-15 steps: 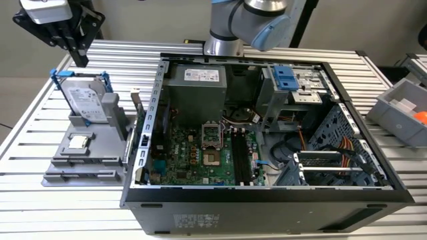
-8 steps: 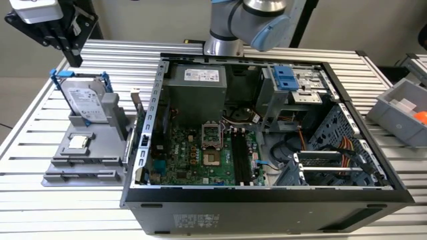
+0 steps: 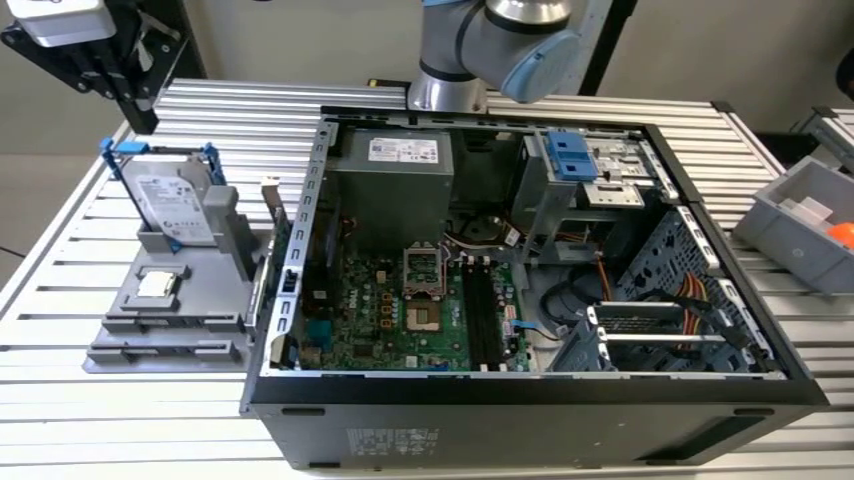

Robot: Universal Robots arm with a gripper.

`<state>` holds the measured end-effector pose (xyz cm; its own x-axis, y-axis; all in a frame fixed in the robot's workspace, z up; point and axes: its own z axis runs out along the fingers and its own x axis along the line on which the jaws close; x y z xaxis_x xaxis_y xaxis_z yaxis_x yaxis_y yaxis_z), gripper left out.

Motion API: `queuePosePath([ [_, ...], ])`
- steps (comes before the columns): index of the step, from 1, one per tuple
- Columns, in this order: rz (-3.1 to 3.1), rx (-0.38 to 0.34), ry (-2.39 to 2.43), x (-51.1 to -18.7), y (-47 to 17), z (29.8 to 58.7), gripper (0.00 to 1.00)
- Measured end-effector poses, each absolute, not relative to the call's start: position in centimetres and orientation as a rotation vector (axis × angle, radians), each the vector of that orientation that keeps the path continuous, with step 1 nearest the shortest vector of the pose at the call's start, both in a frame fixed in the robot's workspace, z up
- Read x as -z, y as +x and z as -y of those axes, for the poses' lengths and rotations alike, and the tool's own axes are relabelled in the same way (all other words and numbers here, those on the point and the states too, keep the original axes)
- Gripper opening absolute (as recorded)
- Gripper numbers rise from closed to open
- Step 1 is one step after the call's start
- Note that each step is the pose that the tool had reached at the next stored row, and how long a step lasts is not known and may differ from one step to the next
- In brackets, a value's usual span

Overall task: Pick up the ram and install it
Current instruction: 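Reach for the ram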

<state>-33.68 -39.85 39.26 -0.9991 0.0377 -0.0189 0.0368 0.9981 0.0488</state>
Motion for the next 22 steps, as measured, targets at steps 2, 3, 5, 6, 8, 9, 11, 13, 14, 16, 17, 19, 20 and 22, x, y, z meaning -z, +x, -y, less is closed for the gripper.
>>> queuePosePath([
  [2,-3.12,-0.076,0.058,-39.3,-33.7,39.9,0.0],
  [3,-3.12,-0.076,0.058,-39.3,-33.7,39.9,0.0],
  [5,-3.12,-0.076,0.058,-39.3,-33.7,39.9,0.0],
  [6,-3.12,-0.076,0.058,-39.3,-33.7,39.9,0.0],
  [8,-3.12,-0.076,0.058,-39.3,-33.7,40.0,0.0],
  [9,-3.12,-0.075,0.059,-39.3,-33.7,40.1,0.0],
  [11,-3.12,-0.076,0.058,-39.3,-33.7,40.3,0.0],
  [13,-3.12,-0.075,0.058,-39.3,-33.7,40.4,0.0],
  [14,-3.12,-0.076,0.058,-39.3,-33.7,40.6,0.0],
  [16,-3.12,-0.076,0.058,-39.3,-33.8,40.8,0.0],
  [17,-3.12,-0.076,0.058,-39.3,-33.8,40.9,0.0],
  [19,-3.12,-0.075,0.058,-39.3,-33.9,41.1,0.0],
  [20,-3.12,-0.076,0.058,-39.3,-33.9,41.2,0.0],
  [22,-3.12,-0.075,0.058,-39.3,-34.0,41.4,0.0],
])
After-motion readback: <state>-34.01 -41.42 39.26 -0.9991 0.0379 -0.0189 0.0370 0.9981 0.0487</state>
